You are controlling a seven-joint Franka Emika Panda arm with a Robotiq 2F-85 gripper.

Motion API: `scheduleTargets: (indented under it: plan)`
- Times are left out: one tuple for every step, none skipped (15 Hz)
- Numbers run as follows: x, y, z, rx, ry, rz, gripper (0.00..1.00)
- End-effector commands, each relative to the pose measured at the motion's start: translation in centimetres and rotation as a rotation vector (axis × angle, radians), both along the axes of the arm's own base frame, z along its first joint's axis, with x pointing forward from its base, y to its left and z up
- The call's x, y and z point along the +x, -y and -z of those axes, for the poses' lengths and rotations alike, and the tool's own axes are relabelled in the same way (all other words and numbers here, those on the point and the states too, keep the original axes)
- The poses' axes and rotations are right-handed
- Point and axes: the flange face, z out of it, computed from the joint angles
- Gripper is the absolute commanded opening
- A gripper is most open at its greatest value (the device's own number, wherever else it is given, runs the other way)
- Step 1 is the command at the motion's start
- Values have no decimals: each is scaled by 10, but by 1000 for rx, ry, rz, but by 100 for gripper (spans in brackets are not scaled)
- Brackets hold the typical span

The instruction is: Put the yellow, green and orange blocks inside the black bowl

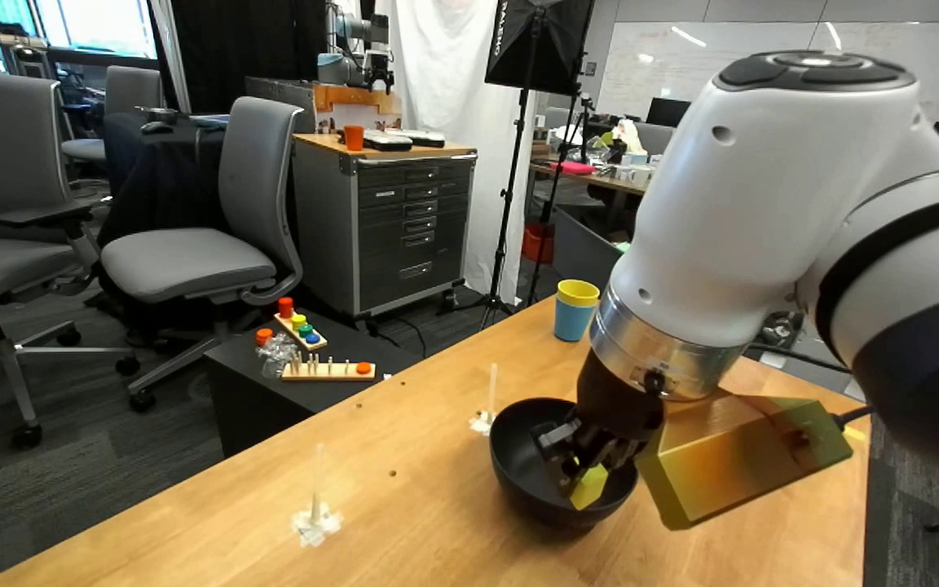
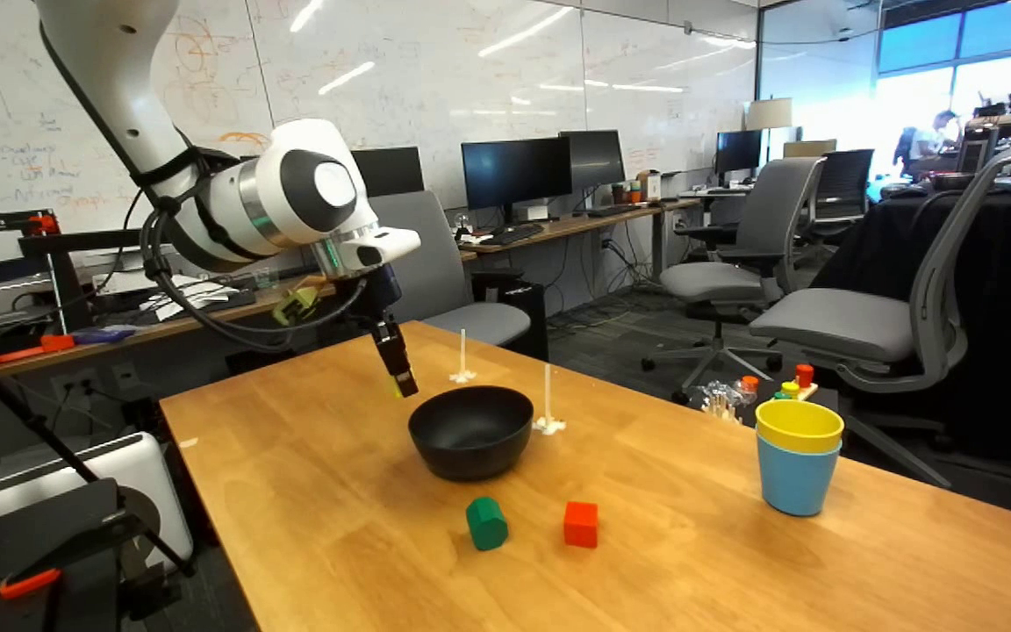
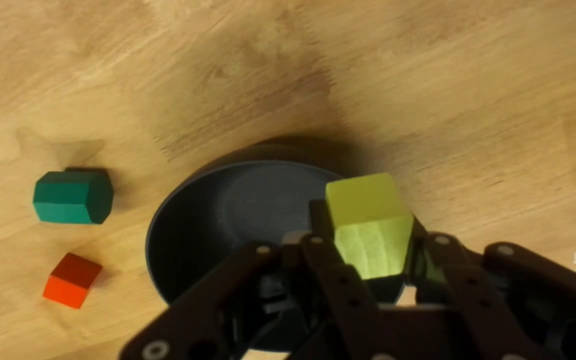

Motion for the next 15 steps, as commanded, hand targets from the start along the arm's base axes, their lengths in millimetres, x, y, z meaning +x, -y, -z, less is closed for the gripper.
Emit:
scheduleTargets:
  plan:
    - [24,16,8,-2,-22,49,8]
    - [29,20,9,0,-29,65,8]
    - [37,25,11,10,-36,91,8]
    - [45,31,12,19,-38,113,8]
    - [54,37,12,25,-36,133,8]
    - [62,41,12,32,-30,151,8]
    - [70,45,12,35,-22,168,8]
    - [76,47,14,40,-16,182,8]
    - [81,50,16,41,-15,193,8]
    - [83,51,21,40,-18,199,8]
    - [84,53,28,38,-24,206,8]
    - [84,54,36,34,-32,211,8]
    - [83,56,45,32,-41,216,8]
    - [81,57,52,34,-50,219,8]
    - [79,59,60,35,-56,225,8]
